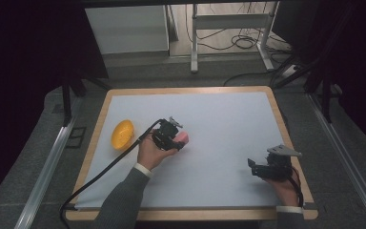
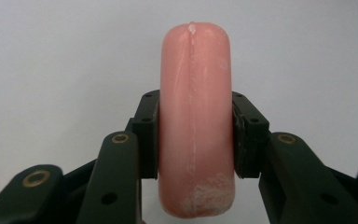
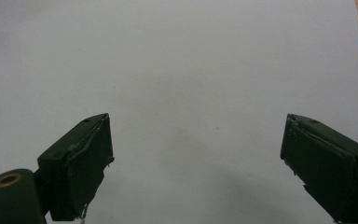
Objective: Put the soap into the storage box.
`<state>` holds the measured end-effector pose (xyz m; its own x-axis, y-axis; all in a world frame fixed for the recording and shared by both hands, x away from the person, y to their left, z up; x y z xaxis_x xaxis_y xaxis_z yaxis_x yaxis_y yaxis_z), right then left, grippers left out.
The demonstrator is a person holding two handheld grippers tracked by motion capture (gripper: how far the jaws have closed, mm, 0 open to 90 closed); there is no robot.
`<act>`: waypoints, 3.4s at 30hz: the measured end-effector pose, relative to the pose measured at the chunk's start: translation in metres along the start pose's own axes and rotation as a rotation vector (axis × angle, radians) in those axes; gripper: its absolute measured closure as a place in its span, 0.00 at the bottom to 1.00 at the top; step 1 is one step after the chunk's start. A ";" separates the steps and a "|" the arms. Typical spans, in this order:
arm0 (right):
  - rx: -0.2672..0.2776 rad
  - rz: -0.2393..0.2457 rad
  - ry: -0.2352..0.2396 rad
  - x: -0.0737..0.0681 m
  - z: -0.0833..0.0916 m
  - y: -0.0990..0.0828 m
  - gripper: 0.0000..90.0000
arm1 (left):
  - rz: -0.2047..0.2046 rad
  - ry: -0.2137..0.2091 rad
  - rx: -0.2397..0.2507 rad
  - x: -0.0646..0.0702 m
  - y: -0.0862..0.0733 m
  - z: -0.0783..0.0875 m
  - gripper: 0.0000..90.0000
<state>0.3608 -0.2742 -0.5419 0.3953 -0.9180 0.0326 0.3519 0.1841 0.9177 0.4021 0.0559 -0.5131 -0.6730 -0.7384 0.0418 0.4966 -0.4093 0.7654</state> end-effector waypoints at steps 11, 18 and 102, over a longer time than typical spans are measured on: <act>-0.005 0.004 0.003 -0.001 -0.001 -0.001 0.10 | 0.015 0.012 0.014 -0.008 -0.004 0.010 0.67; -0.007 0.007 0.002 -0.001 -0.002 -0.002 0.10 | 0.024 0.020 0.021 -0.014 -0.008 0.017 0.67; -0.015 0.012 0.001 -0.001 -0.002 -0.003 0.10 | 0.176 0.187 0.107 -0.101 -0.040 0.089 0.67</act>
<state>0.3613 -0.2729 -0.5452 0.4005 -0.9153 0.0432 0.3597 0.2004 0.9113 0.4016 0.1949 -0.4912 -0.4639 -0.8832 0.0684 0.5298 -0.2147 0.8205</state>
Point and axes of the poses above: each handheld gripper's, and its own axes: z roughly backward along the jaws, y roughly out of its top, x roughly to its right, the point moved 6 cm from there along -z, roughly forward along the jaws, and after that the axes turned 15 degrees about x, right-handed, at the moved point
